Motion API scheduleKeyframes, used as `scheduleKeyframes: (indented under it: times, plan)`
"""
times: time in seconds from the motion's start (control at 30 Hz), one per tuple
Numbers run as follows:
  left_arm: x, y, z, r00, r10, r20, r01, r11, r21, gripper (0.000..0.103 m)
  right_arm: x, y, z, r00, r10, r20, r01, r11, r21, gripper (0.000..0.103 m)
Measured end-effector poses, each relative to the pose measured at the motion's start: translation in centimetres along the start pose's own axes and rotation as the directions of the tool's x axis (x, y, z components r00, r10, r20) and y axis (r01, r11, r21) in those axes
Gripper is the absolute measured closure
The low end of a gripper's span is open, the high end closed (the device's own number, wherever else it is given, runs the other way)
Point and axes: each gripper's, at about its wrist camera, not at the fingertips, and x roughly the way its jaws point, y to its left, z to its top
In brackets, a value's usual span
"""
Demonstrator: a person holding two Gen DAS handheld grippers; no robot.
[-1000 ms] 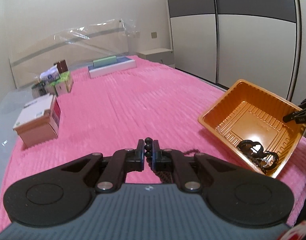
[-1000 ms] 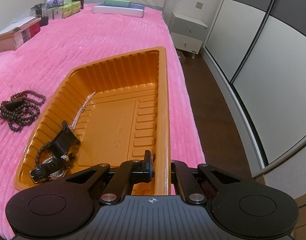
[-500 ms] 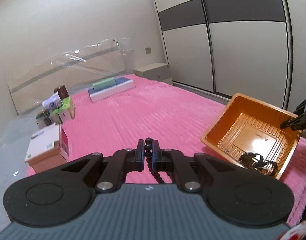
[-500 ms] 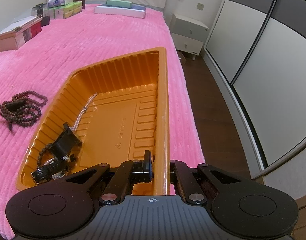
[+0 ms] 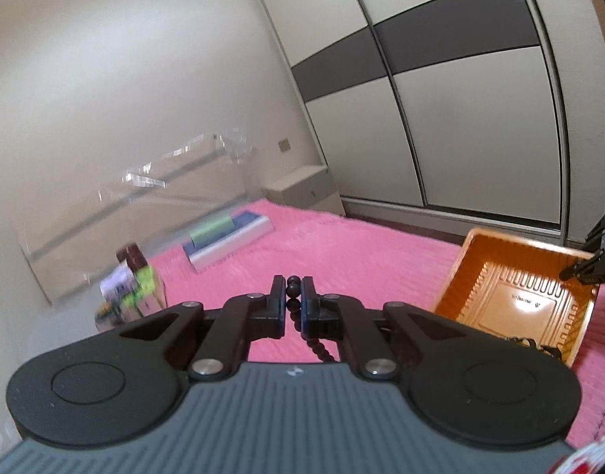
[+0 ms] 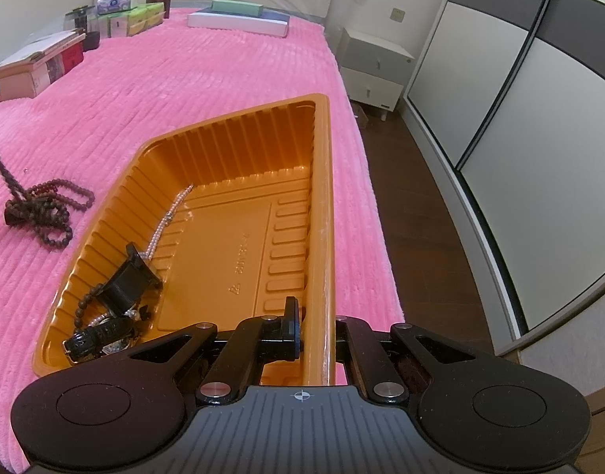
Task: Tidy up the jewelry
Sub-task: 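Lift the dark bead necklace high off the bedspread with the left tool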
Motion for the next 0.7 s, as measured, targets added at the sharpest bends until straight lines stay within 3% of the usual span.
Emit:
scheduleKeyframes:
  times: [0.3, 0.7]
  plan:
    - [-0.9, 0.6, 5.1, 0.997, -0.013, 0.073, 0.007, 0.997, 0.07, 0.097, -0.1, 0.0, 0.1, 1.0, 0.001, 0.002, -0.001, 1.0, -0.004, 0.099]
    - [0.2, 0.5, 10.5, 0.996, -0.046, 0.08, 0.028, 0.977, 0.211, 0.097, -0.3, 0.1, 0.2, 1.0, -0.004, 0.003, 0.004, 1.0, -0.024, 0.099]
